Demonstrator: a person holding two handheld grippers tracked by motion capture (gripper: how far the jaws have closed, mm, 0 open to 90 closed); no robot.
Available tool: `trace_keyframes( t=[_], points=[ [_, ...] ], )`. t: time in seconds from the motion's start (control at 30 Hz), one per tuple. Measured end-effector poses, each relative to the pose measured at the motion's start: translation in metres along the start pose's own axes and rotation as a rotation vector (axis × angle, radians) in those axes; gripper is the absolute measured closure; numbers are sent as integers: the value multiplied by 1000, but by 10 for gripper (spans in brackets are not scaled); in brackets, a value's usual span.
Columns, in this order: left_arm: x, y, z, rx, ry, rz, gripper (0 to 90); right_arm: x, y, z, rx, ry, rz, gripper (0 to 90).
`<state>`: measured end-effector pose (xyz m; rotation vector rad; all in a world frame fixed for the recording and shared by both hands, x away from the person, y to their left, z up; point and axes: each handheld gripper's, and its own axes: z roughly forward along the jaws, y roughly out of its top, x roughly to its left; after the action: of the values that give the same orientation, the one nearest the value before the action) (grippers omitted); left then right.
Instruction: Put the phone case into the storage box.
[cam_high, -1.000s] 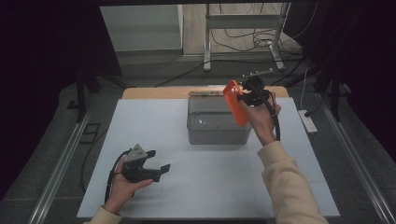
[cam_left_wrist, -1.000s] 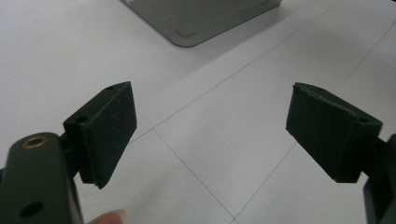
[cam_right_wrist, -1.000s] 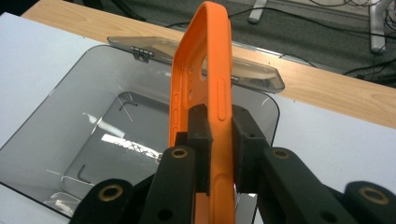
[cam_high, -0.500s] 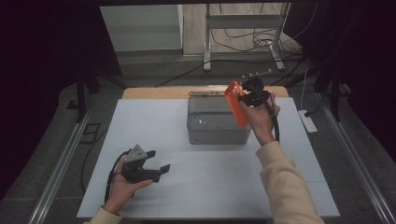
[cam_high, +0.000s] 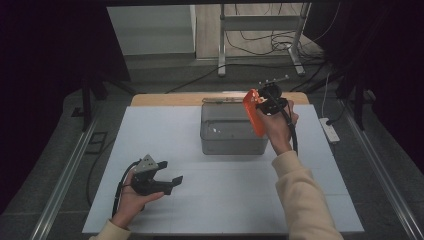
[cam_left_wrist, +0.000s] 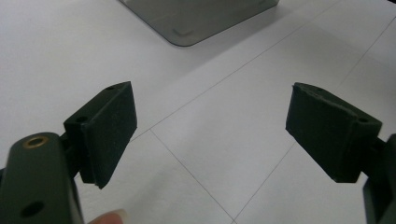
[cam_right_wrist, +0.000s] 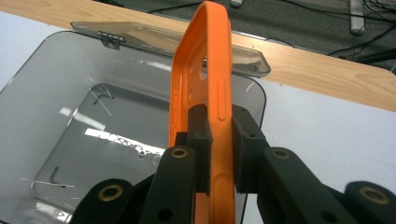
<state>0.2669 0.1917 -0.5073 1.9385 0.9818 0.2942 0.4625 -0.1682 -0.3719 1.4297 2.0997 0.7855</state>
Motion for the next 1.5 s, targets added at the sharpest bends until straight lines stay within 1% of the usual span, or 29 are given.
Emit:
trace_keyframes(
  t=[0.17, 0.3, 0.73, 0.8, 1.23, 1.37, 1.43, 1.5],
  points=[
    [0, 0, 0, 3, 2, 1, 165, -1, 0, 1, 8, -27, 3, 798],
    [0, 0, 0, 4, 2, 2, 165, -2, -1, 3, 17, -36, 8, 798],
    [0, 0, 1, 3, 2, 7, 166, -4, -1, 9, 31, -55, 8, 798],
    [-1, 0, 0, 0, 0, 8, 168, -3, -1, 10, 33, -60, 14, 798],
    [-1, 0, 0, 3, 2, 10, 168, 0, -2, 15, 46, -78, 10, 798],
    [-1, 0, 0, 0, 2, 10, 168, 0, -3, 17, 51, -94, 13, 797],
    [0, 0, 0, 1, 1, 10, 168, -1, -3, 18, 51, -85, 16, 798],
    [-1, 0, 0, 1, 1, 11, 168, 0, -3, 19, 53, -93, 13, 797]
  ],
)
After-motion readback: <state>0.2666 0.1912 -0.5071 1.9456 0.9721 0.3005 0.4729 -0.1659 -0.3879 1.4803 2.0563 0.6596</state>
